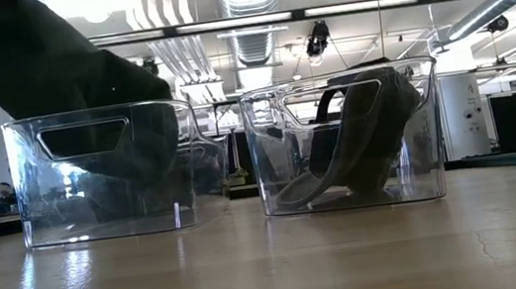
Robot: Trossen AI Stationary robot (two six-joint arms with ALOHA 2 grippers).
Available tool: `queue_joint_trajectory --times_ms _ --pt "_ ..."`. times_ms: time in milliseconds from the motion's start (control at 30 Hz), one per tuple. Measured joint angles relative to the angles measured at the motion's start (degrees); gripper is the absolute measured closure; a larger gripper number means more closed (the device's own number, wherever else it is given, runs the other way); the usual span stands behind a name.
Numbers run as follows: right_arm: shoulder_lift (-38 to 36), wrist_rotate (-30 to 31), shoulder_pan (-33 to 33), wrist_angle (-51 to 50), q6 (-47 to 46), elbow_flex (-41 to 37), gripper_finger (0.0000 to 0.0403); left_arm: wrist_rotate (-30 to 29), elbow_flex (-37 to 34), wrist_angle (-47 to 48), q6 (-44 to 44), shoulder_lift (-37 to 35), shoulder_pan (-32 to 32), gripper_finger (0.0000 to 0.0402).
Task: Pick & Place hat
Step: Put the bottom gray cap into the left transparent bin
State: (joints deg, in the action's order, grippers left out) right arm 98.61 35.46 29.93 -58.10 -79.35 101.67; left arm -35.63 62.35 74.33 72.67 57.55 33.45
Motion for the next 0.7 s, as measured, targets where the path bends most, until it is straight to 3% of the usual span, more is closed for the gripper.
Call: queue_joint_trajectory --times_ms 167,433,633,700 --pt "0.0 0.02 0.0 0.0 -0.02 -0.2 0.017 2.37 -0.09 -1.48 2.94 -0.14 -1.31 0.0393" --pt "0.02 0.07 0.02 0.02 -0.18 -0.68 0.017 8.49 -0.17 -14.63 3.52 0.85 -2.78 0.0393" --pt "0.02 0.09 0.07 0.02 0.07 -0.68 0.017 18.92 -1.93 -14.44 8.0 3.7 -3.06 0.0392" --pt "0.02 0.11 0.07 -0.01 0.48 -0.68 0.017 18.87 -1.61 -17.2 7.98 3.61 -3.08 0.0392"
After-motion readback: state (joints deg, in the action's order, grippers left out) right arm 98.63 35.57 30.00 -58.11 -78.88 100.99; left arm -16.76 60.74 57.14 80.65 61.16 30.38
